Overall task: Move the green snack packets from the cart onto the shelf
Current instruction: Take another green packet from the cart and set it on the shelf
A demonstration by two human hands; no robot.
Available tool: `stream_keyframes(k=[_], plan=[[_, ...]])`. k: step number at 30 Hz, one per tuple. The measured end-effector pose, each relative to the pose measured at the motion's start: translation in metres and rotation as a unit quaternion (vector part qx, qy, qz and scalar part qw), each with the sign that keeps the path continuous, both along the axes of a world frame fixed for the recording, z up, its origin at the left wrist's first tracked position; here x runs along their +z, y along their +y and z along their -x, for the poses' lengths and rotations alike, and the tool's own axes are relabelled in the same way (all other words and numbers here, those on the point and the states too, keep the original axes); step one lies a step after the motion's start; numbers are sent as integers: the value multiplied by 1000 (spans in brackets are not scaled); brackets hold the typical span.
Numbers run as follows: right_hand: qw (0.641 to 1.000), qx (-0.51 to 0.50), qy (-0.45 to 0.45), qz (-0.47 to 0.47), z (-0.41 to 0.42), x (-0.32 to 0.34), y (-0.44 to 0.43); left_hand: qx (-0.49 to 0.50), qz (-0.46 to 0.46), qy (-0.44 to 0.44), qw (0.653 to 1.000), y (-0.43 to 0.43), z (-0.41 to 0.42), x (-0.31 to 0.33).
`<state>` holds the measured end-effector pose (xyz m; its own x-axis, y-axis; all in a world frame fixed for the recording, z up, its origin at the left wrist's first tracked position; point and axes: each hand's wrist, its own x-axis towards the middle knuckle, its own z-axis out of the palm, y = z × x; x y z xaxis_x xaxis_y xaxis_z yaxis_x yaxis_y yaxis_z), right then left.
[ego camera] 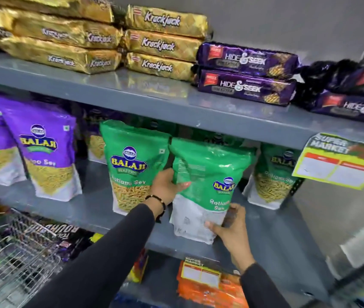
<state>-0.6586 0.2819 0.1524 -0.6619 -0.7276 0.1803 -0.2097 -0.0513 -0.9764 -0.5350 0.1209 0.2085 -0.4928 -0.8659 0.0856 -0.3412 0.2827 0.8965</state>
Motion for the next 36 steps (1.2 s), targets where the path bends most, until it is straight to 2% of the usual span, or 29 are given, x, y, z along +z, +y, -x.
stream_keyframes(k=[3, 4, 7, 10, 12, 14, 15, 16, 19, 21, 23, 26, 28, 31, 33, 36], plan=[[990, -108, 88, 18, -17, -4, 9, 15, -2, 13, 1000, 20, -3, 19], [988, -103, 110, 21, -28, -8, 14, 22, -9, 24, 999, 27, -5, 22], [990, 0, 143, -5, -55, -15, 16, 51, 14, 34, 998, 49, -12, 24], [992, 2, 125, -15, -50, -13, 11, 82, 79, 3, 993, 74, -12, 13], [994, 11, 104, -23, -35, -7, 10, 28, 104, 13, 994, 100, -13, 5], [995, 12, 99, -33, -17, -3, 11, -71, 52, 70, 994, 123, -14, 3], [995, -1, 93, -40, -9, 0, 12, -87, 33, 101, 991, 124, -14, 1], [997, -10, 69, -40, 1, 1, 12, -62, 28, 129, 989, 118, -14, 1], [995, 44, -90, 15, 26, 8, 13, 37, -25, 173, 984, 80, -11, 5], [982, 82, -166, 43, 42, 13, 12, 11, -96, 163, 982, 60, -8, 13], [975, 101, -189, 50, 51, 17, 9, -52, -128, 142, 980, 55, -5, 19], [985, 50, -165, 29, 47, 18, -3, -100, -145, 137, 975, 58, -3, 19], [989, -60, -130, 42, 38, 16, -5, -91, -152, 151, 972, 59, 0, 15], [969, -236, -31, 72, 15, 15, 1, -95, -150, 162, 971, 57, -1, 13], [970, -218, 30, 102, -8, 18, 2, -104, -146, 158, 971, 51, -6, 10], [988, -56, 74, 127, -54, 30, -15, -102, -129, 133, 977, 40, -27, 5]])
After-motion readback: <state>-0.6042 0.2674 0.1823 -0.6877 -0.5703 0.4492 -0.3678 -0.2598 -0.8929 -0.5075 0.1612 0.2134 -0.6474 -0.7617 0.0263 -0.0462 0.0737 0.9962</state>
